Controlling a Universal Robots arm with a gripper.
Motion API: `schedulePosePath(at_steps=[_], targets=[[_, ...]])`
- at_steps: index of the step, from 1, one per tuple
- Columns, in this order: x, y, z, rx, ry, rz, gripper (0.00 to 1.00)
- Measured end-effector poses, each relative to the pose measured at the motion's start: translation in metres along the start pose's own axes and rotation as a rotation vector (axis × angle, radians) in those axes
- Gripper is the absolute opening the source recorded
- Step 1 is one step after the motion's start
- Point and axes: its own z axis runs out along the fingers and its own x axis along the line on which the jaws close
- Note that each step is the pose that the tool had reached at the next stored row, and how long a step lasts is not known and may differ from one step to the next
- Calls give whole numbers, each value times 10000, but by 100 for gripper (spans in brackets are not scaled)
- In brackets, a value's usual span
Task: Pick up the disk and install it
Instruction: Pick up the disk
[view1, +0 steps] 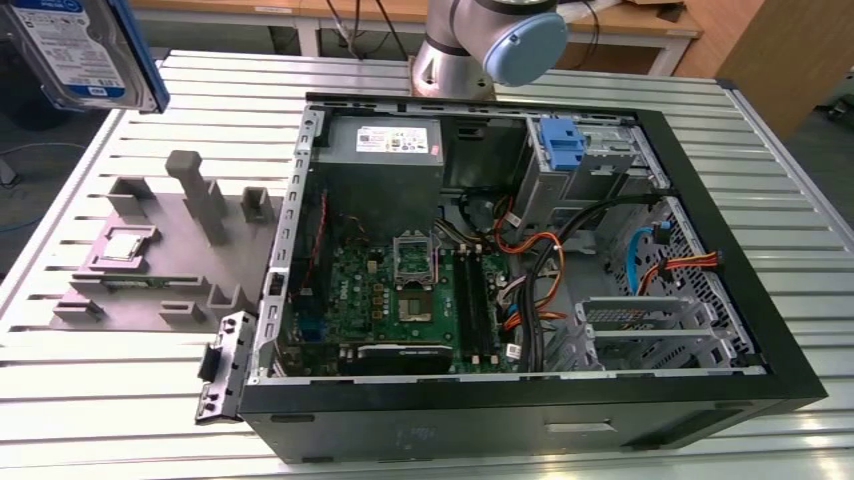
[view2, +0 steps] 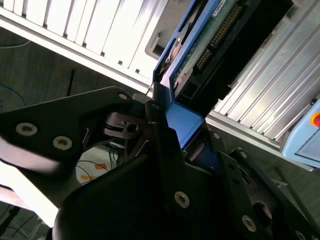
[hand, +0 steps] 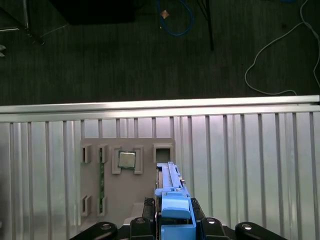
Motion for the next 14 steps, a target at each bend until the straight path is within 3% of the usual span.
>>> schedulePosePath(at_steps=[5,14], targets=[[-1,0,-61,1,0,0,37],[4,0,-64,0,0,-1,37]])
